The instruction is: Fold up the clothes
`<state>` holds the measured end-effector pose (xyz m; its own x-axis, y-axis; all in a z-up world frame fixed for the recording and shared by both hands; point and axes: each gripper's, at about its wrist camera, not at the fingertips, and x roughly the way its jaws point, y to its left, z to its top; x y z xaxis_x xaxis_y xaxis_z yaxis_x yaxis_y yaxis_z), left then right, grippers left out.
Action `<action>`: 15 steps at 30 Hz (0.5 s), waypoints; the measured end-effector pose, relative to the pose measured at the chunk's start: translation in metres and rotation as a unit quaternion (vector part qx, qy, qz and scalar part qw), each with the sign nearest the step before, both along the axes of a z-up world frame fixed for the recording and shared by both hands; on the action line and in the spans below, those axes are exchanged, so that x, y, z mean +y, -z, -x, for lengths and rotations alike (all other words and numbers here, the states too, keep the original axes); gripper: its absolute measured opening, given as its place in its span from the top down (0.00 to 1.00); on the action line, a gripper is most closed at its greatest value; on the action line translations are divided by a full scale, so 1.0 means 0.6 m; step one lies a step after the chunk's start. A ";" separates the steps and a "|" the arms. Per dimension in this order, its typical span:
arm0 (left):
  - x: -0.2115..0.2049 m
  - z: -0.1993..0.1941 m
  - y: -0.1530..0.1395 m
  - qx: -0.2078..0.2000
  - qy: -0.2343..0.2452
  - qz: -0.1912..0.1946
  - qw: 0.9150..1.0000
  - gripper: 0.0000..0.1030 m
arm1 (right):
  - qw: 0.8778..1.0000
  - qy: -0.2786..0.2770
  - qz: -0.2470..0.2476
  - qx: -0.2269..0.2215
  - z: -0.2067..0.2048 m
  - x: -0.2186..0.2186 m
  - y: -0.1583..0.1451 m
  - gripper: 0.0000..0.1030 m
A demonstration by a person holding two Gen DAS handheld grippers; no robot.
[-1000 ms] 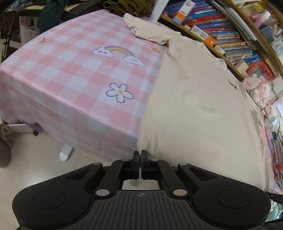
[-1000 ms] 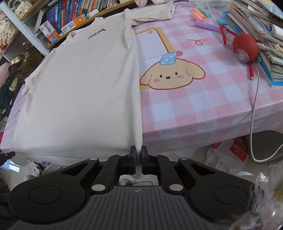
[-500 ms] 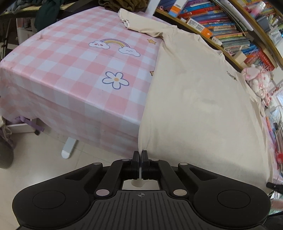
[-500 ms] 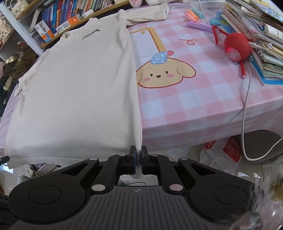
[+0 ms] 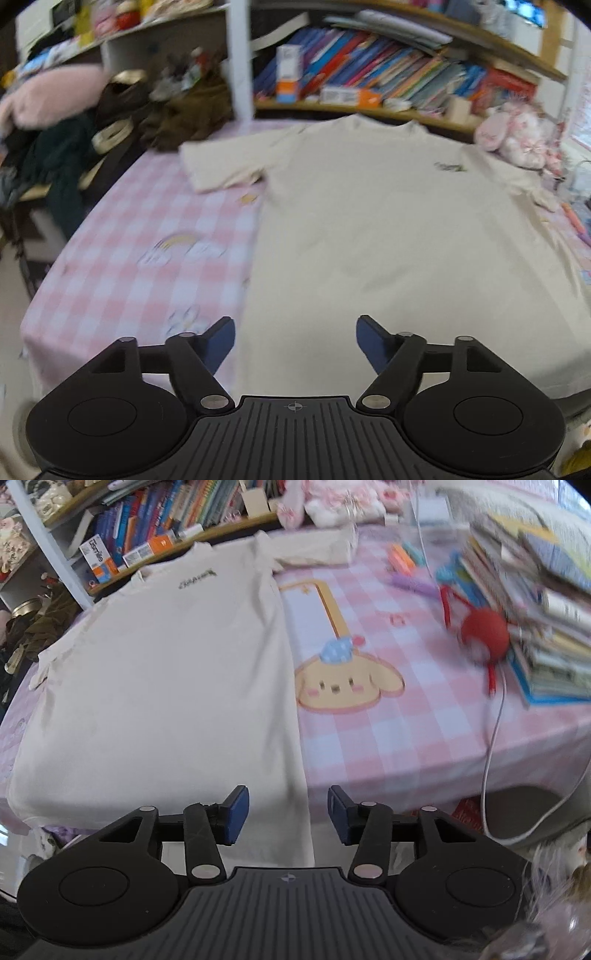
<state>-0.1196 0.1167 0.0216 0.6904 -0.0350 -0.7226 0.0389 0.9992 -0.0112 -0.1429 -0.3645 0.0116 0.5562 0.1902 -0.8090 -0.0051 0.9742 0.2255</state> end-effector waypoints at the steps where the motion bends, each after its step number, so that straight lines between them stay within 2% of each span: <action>1: -0.008 -0.006 -0.001 -0.004 0.006 0.000 1.000 0.22 | 1.000 0.003 0.005 -0.009 -0.003 0.004 -0.005 0.49; 5: -0.040 -0.038 0.009 -0.004 0.029 0.002 1.000 0.14 | 0.999 0.021 0.024 -0.040 -0.017 0.026 -0.022 0.40; 10: -0.069 -0.085 0.031 0.002 0.085 -0.015 0.996 0.14 | 0.997 0.051 0.043 -0.047 -0.037 0.068 -0.023 0.34; 15: -0.081 -0.122 0.045 0.009 0.127 -0.015 0.992 0.14 | 0.993 0.069 0.074 -0.056 -0.054 0.117 -0.024 0.24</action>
